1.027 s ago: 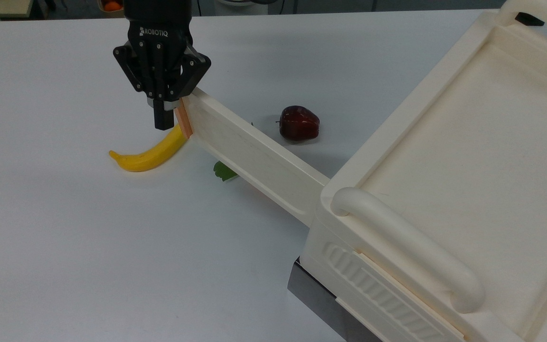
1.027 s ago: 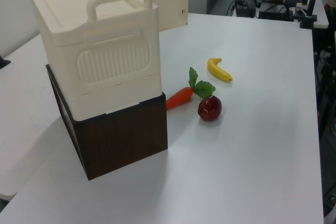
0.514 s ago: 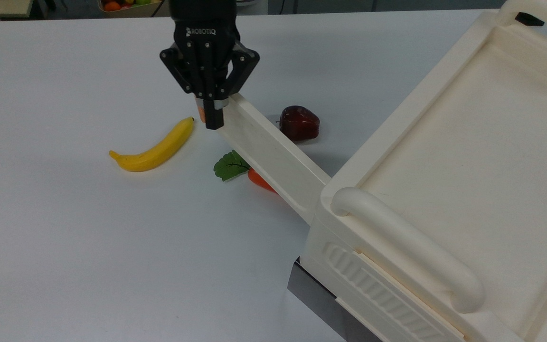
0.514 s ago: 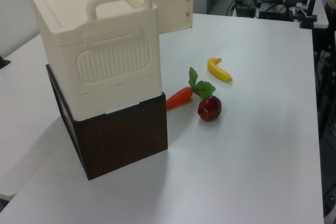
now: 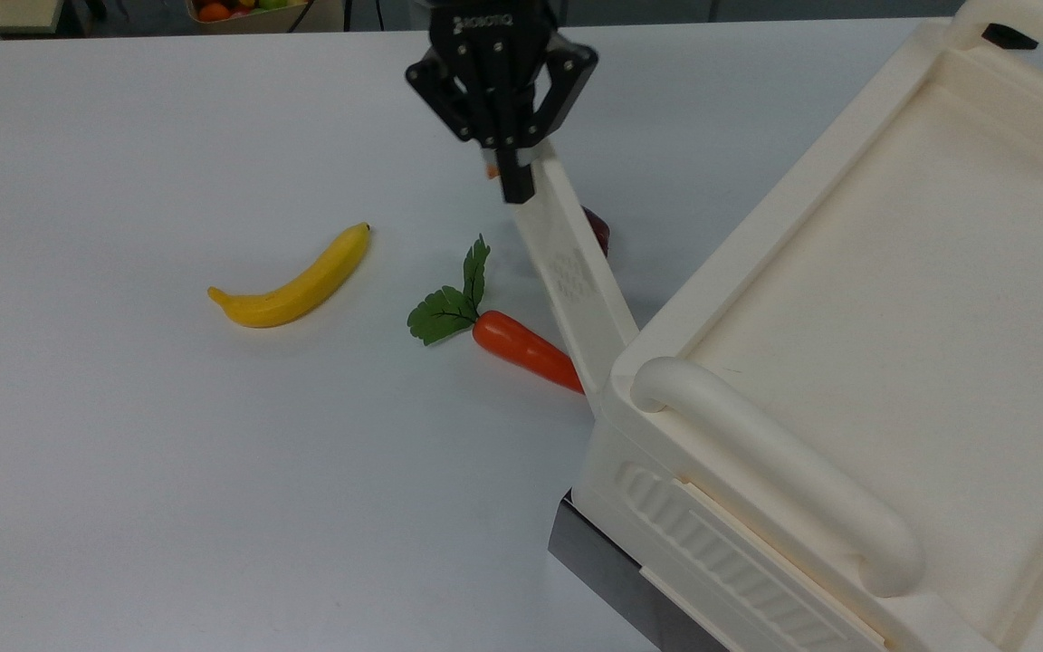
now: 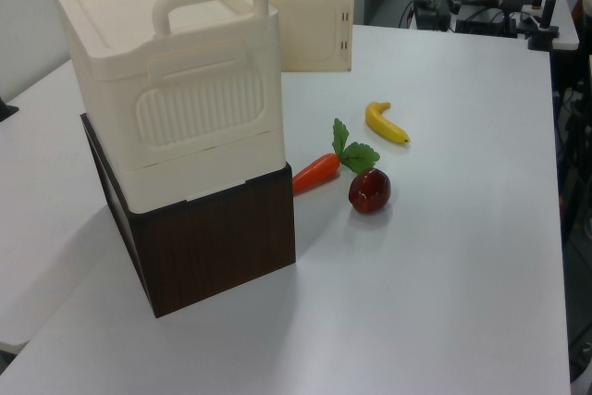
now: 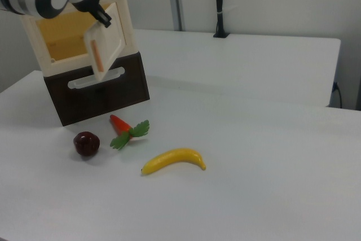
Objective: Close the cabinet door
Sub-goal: 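Push the door edge with the gripper, swinging it toward the cabinet front, then press the gripper against the door to seat it shut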
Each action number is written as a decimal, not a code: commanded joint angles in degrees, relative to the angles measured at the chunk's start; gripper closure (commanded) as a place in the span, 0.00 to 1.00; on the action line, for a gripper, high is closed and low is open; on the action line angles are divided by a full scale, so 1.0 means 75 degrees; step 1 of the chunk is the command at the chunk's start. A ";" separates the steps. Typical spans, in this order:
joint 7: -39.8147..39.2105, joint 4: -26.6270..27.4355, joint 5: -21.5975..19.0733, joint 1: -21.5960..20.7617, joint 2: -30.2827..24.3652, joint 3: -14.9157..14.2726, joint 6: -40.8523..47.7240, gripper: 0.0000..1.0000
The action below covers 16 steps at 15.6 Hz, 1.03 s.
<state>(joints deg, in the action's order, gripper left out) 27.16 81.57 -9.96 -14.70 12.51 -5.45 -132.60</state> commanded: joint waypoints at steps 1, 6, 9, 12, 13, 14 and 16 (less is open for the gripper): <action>0.0082 0.0128 -0.0371 -0.0043 -0.0414 0.0421 0.0628 1.00; 0.0468 0.0128 -0.0489 -0.0043 -0.0462 0.1055 0.0770 1.00; 0.0434 0.0140 -0.0453 -0.0043 -0.0462 0.1055 0.0782 1.00; 0.0410 0.0152 -0.0407 -0.0043 -0.0427 0.1055 0.0771 1.00; 0.0399 0.0152 -0.0395 -0.0055 -0.0426 0.1055 0.0770 1.00; 0.0410 0.0163 -0.0395 -0.0055 -0.0415 0.1067 0.0759 1.00; 0.0445 0.0164 -0.0383 -0.0125 -0.0333 0.1230 0.0665 1.00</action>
<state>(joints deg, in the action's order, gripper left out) 29.89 81.96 -12.83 -15.07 10.19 2.59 -128.02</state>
